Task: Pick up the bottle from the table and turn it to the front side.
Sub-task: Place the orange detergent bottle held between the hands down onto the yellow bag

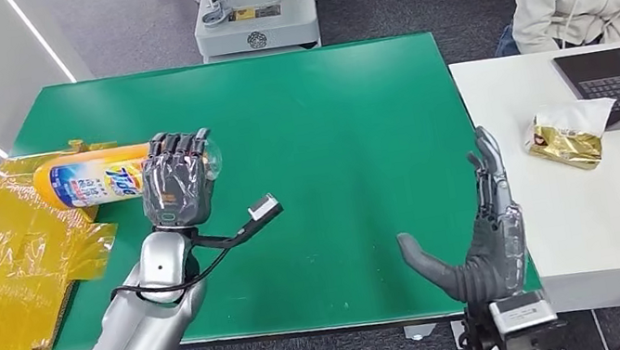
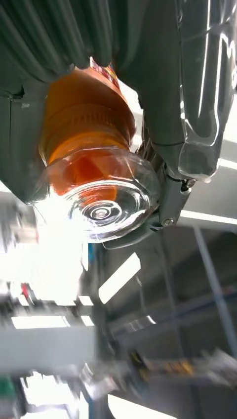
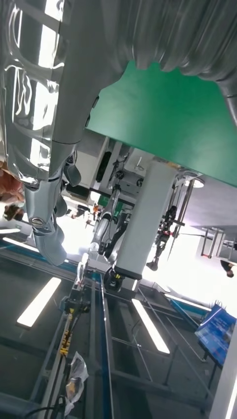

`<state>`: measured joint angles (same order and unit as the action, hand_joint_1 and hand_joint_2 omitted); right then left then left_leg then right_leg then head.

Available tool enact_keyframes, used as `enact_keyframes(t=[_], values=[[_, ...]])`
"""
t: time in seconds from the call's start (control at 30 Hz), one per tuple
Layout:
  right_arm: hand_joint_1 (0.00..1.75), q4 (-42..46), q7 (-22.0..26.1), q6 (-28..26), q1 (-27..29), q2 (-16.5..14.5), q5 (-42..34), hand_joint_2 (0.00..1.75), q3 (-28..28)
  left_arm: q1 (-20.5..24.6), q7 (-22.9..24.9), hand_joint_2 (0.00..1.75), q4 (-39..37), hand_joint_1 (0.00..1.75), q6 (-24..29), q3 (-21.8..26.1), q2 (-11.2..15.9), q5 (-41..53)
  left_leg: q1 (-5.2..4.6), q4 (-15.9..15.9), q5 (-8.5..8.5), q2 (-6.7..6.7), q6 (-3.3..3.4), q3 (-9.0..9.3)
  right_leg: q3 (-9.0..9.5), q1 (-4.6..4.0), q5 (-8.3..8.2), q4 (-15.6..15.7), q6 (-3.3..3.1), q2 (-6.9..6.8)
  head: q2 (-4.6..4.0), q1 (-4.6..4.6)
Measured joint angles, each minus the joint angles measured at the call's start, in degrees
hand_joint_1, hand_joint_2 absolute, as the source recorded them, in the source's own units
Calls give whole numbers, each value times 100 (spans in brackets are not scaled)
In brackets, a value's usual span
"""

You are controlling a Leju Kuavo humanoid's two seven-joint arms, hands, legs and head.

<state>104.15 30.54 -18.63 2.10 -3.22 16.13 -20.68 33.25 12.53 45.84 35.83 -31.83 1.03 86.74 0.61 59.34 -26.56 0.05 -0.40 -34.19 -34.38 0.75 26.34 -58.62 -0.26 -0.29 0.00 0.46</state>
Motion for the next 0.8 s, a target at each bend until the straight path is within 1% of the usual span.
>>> enact_keyframes(t=[0.03, 0.1, 0.17, 0.23, 0.37, 0.53, 0.67, 0.8], values=[[0, 0, 3, 33, 5, -1, 9, 175, 17, -2, 236, 175, -84, 175, -29, -170, 67, 1, 0, 0, 0, 0, 0, 0, 0, 0, 0, 0, 0, 0, 0, -1], [0, -1, 6, 101, 10, -8, 13, 175, 62, -14, 511, 175, -261, 175, -57, -470, 177, 1, 0, 0, 0, -1, 0, -2, 0, 0, 1, 0, 0, -2, 0, 0], [0, -3, -4, 175, 15, -25, 16, 175, 116, -42, 633, 175, -476, 175, -78, -675, 259, 1, 0, -2, 0, 1, 0, -1, 1, 0, 0, 0, 0, 0, 0, 1], [0, -11, -27, 251, 24, -56, 16, 175, 179, -114, 703, 175, -722, 175, -68, -775, 326, 1, 0, -3, 0, 7, 0, 0, 0, 0, 0, 0, 0, 7, 0, 0], [0, -61, -51, 383, 31, -121, 13, 175, 295, -268, 779, 175, -1224, 175, -8, -822, 440, 1, 0, -3, 0, 10, 0, -1, -4, 0, 1, 0, -1, 11, 0, 0], [0, -150, -53, 512, 21, -208, 7, 175, 384, -400, 775, 175, -1804, 175, -61, -822, 590, 1, 1, -7, 0, 10, -1, -1, -7, -1, 1, -1, -2, 11, 0, -1], [0, -225, -66, 561, -8, -257, -13, 175, 419, -451, 661, 175, -2123, 175, -112, -821, 689, -3, 1, -7, 0, 9, -1, -2, -5, -1, 2, -1, -2, 9, 0, 0], [0, -328, -73, 588, -27, -289, -26, 175, 436, -452, 600, 175, -2303, 175, -25, -801, 764, 0, 0, -8, 0, 9, -1, 0, -2, 0, 1, -1, -2, 8, 0, 1]])
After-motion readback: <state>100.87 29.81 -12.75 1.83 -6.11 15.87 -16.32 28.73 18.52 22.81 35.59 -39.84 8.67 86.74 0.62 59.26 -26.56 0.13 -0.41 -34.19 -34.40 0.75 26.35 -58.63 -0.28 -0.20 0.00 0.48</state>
